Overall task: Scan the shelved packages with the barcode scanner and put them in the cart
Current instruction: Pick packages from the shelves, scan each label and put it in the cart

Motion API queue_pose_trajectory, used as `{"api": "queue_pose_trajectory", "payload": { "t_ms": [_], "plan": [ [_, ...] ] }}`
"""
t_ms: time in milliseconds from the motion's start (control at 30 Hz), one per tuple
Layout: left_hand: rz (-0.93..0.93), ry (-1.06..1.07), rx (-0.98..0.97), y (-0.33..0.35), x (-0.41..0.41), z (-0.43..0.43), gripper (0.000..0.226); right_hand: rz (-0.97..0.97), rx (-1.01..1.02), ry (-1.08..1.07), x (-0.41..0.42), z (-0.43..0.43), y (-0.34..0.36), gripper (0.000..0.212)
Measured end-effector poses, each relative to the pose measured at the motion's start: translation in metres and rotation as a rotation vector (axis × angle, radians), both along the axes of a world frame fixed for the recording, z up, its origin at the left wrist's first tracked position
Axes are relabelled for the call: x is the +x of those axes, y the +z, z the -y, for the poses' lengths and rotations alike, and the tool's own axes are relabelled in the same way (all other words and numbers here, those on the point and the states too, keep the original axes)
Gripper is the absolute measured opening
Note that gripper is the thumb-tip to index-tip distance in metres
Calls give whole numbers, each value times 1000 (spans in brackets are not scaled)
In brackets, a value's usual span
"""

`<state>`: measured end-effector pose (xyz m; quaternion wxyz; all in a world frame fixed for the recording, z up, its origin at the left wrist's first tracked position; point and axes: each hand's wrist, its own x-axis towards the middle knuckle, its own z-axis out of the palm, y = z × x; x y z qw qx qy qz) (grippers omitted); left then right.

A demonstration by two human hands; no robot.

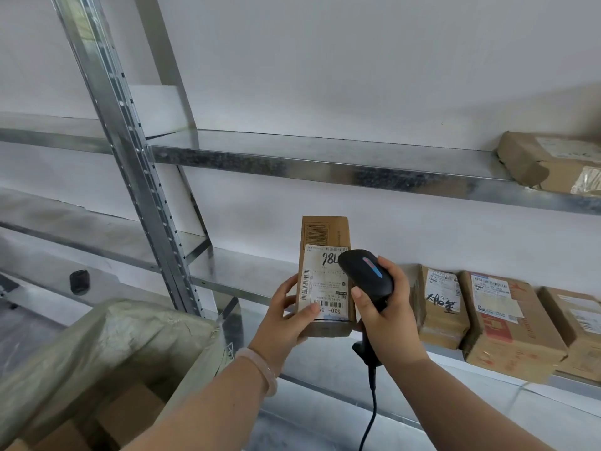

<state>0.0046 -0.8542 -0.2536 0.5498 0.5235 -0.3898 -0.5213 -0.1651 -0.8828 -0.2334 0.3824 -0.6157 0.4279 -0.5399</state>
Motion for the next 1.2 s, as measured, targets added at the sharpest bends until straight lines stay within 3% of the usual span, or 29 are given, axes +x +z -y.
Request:
{"api": "queue_pose_trajectory", "payload": {
  "t_ms": [233, 433, 767, 900, 1000, 1200],
  "plan": [
    [30, 9, 75, 6, 31, 0, 33, -61, -1, -63, -5, 4, 5, 55],
    [145, -19, 112, 18, 41, 3, 27, -160, -41, 10, -2, 0, 6, 58],
    [178, 6, 33, 23, 23, -1, 35, -232, -90, 72, 9, -11, -4, 63],
    [253, 28, 28, 26, 23, -3, 24, -240, -86, 87, 9, -11, -4, 65],
    [226, 27, 42, 29, 34, -4, 20, -204, -75, 54, 5, -9, -2, 63],
    [-19, 13, 105, 28, 58, -12, 18, -137, -8, -108, -15, 6, 7, 57]
  ]
}}
